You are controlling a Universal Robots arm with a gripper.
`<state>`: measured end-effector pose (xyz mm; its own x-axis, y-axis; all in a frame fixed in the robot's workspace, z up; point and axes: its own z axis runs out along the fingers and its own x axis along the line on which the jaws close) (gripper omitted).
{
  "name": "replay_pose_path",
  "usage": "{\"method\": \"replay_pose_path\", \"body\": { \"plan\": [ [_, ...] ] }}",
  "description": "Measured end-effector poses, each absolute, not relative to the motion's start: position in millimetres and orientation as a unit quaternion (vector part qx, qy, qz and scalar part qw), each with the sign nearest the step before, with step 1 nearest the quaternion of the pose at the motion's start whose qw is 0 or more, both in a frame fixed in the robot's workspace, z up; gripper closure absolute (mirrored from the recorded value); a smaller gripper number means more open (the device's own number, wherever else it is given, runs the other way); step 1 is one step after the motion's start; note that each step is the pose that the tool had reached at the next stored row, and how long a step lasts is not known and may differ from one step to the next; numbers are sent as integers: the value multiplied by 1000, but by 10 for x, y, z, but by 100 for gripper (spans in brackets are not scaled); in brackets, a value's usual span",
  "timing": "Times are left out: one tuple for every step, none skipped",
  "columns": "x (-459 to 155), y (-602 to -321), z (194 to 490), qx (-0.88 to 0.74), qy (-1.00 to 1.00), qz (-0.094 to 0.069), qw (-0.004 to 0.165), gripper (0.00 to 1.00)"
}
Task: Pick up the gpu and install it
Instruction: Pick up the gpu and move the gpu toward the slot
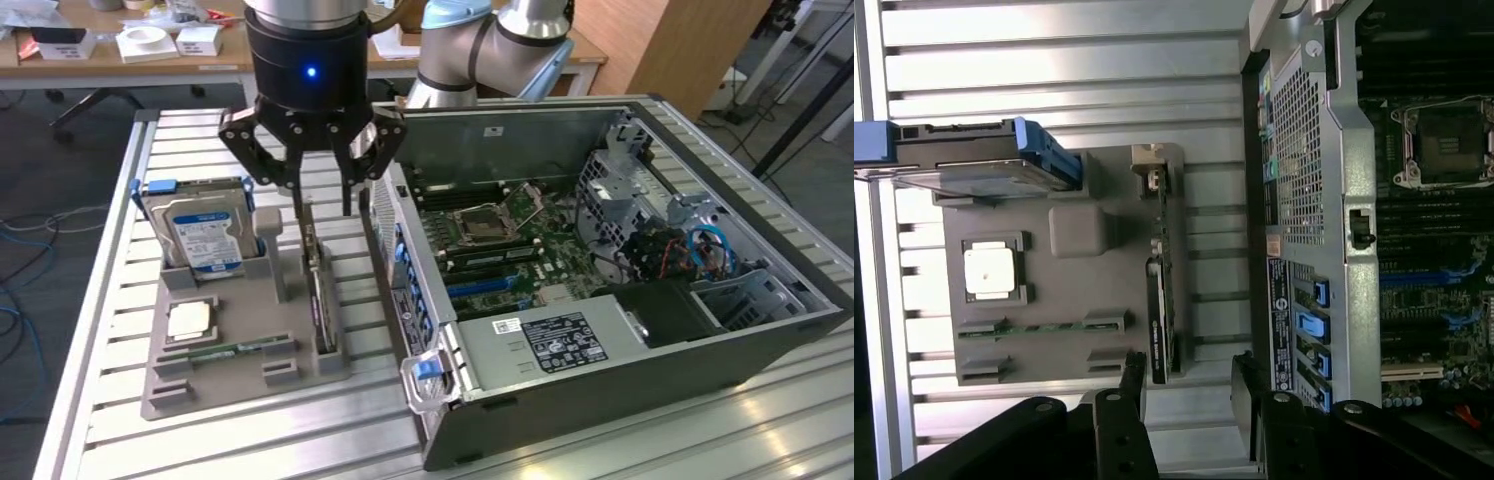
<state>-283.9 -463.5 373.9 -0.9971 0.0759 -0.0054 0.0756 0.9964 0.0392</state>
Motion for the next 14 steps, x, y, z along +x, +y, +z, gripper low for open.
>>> {"method": "replay_pose_path", "body": {
  "plan": [
    [-2839, -4635, 3720, 38, 999, 19, 3, 53],
    [-2839, -4635, 3703, 38, 999, 19, 3, 53],
    [-2840, -4634, 3685, 38, 999, 19, 3, 53],
    [-2839, -4635, 3667, 38, 999, 19, 3, 53],
    [-2839, -4635, 3649, 38, 999, 19, 3, 53],
    [-2839, -4635, 3630, 38, 999, 19, 3, 53],
    [-2839, -4634, 3612, 38, 999, 19, 3, 53],
    [-2839, -4634, 3593, 38, 999, 19, 3, 53],
    [-2839, -4635, 3575, 38, 999, 19, 3, 53],
    [-2840, -4634, 3557, 38, 999, 19, 3, 53],
    [-2839, -4635, 3539, 38, 999, 19, 3, 53],
    [-2839, -4635, 3521, 38, 999, 19, 3, 53],
    [-2840, -4635, 3503, 38, 999, 19, 3, 53],
    [-2840, -4635, 3485, 38, 999, 19, 3, 53]
  ]
}}
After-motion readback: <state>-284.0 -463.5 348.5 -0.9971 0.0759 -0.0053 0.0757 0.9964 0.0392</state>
